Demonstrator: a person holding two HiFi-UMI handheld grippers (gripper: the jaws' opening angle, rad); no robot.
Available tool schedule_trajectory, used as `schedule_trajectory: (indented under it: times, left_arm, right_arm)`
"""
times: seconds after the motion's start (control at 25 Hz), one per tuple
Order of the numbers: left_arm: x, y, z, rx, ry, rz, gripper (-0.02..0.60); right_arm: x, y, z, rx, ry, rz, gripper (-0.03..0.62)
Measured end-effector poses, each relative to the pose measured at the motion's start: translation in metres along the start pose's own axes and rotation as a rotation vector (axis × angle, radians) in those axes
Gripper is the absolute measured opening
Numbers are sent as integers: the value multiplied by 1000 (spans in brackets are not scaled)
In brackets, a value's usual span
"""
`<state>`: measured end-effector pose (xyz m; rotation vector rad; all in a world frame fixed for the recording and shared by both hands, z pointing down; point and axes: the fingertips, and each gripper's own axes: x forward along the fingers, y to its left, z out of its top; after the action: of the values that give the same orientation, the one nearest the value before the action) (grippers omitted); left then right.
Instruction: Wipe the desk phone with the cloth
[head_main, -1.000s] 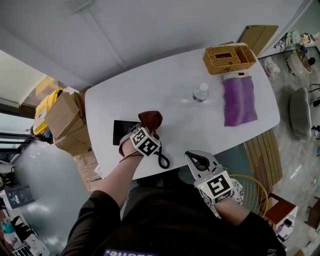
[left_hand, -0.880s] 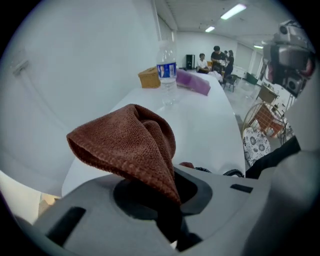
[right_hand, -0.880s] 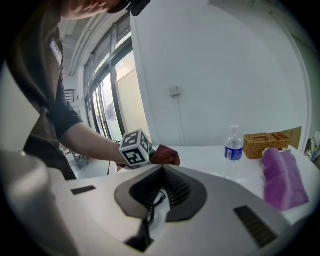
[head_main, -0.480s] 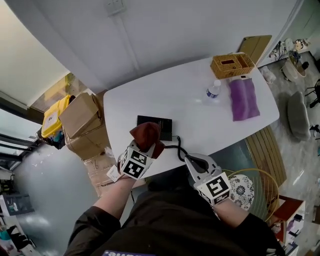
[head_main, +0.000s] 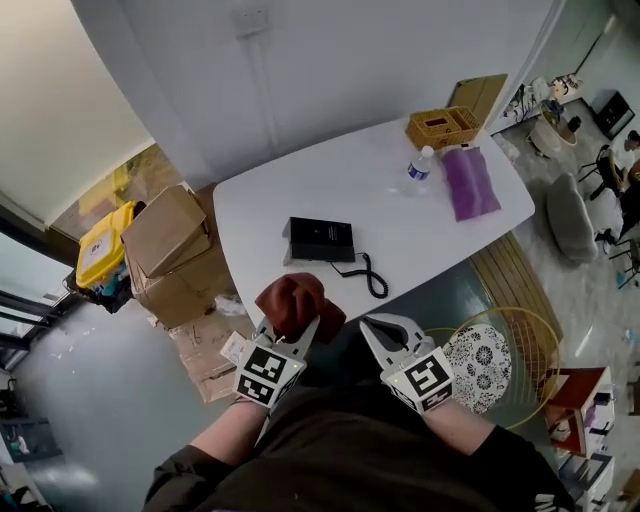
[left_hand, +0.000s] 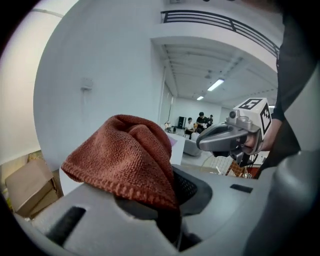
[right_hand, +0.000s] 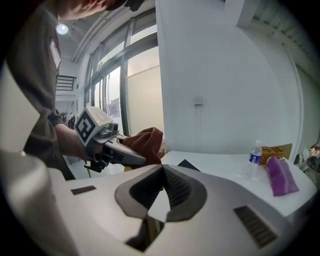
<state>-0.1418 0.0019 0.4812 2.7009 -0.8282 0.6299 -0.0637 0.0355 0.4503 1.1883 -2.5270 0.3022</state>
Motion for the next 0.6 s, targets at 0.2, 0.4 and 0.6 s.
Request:
schedule_trajectory:
  times: [0.2, 0.4, 0.6]
  left_arm:
    - [-33, -19, 11, -28, -91, -4, 57]
    - [-47, -30, 25, -75, -181, 8, 57]
    - [-43, -39, 23, -75, -200, 38, 57]
  right_arm:
    - [-9, 19, 11, -34, -10, 16, 26]
    - [-9, 27, 21, -56, -35, 76, 26]
    - [-16, 19, 23, -66, -55, 108, 26]
